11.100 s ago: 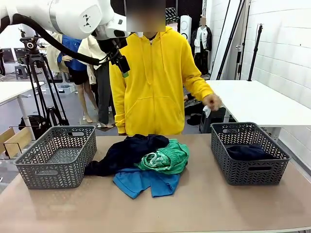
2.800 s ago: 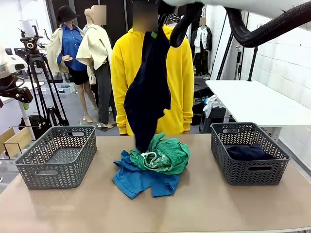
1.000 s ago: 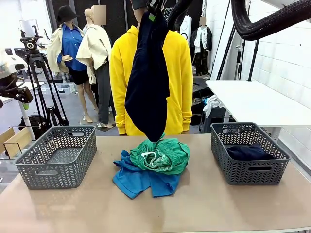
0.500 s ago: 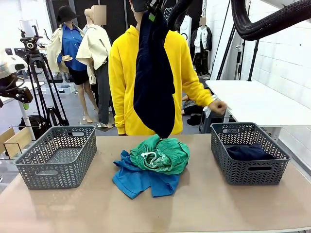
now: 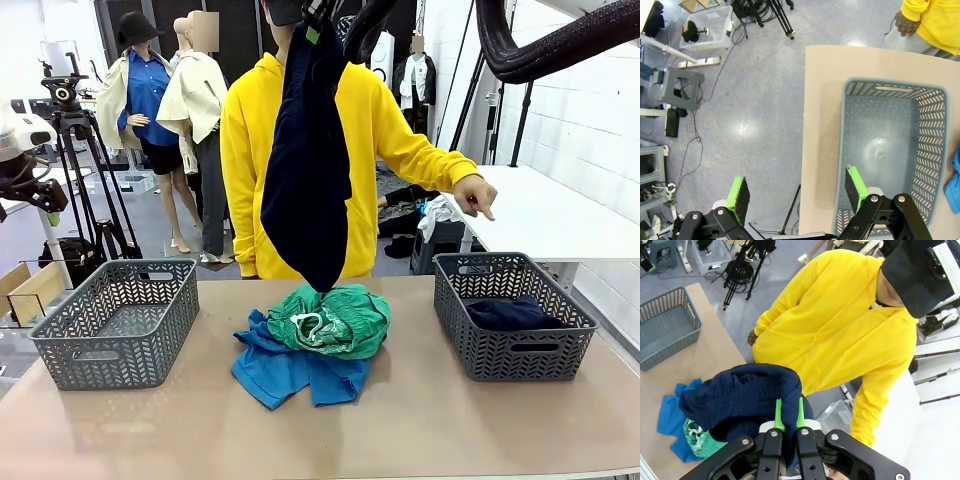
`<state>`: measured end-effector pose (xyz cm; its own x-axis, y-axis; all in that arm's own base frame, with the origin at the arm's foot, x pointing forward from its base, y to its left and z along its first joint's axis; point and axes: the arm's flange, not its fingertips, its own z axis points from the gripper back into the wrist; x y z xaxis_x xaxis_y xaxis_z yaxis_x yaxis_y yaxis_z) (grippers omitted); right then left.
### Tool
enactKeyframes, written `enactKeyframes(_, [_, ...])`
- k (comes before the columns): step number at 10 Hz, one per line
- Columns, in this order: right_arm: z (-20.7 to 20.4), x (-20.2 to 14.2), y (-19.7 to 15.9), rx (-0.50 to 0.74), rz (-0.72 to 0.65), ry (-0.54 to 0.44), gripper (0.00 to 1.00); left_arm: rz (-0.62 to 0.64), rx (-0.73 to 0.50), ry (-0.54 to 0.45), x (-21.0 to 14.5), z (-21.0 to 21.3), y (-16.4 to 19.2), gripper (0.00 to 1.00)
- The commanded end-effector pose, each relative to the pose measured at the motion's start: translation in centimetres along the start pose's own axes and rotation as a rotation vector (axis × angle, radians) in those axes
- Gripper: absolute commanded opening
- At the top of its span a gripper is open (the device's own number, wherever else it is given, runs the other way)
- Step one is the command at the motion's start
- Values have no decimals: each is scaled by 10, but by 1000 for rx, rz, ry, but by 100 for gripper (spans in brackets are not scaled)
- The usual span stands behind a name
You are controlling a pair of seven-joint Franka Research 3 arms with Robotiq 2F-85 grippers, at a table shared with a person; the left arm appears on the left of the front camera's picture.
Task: Sort the tops and bottoms.
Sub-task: Sort the clothes according to human instructions.
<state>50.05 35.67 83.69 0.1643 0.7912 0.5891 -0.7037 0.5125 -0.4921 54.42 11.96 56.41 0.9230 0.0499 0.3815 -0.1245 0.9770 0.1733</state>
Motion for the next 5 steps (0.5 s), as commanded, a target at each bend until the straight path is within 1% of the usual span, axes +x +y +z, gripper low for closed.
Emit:
enactKeyframes(1, [2,0,0,-8,0,1,0,-14,11,6,0,1,1,100])
enactKeyframes(5, [2,0,0,-8,0,1,0,-14,11,6,0,1,1,100])
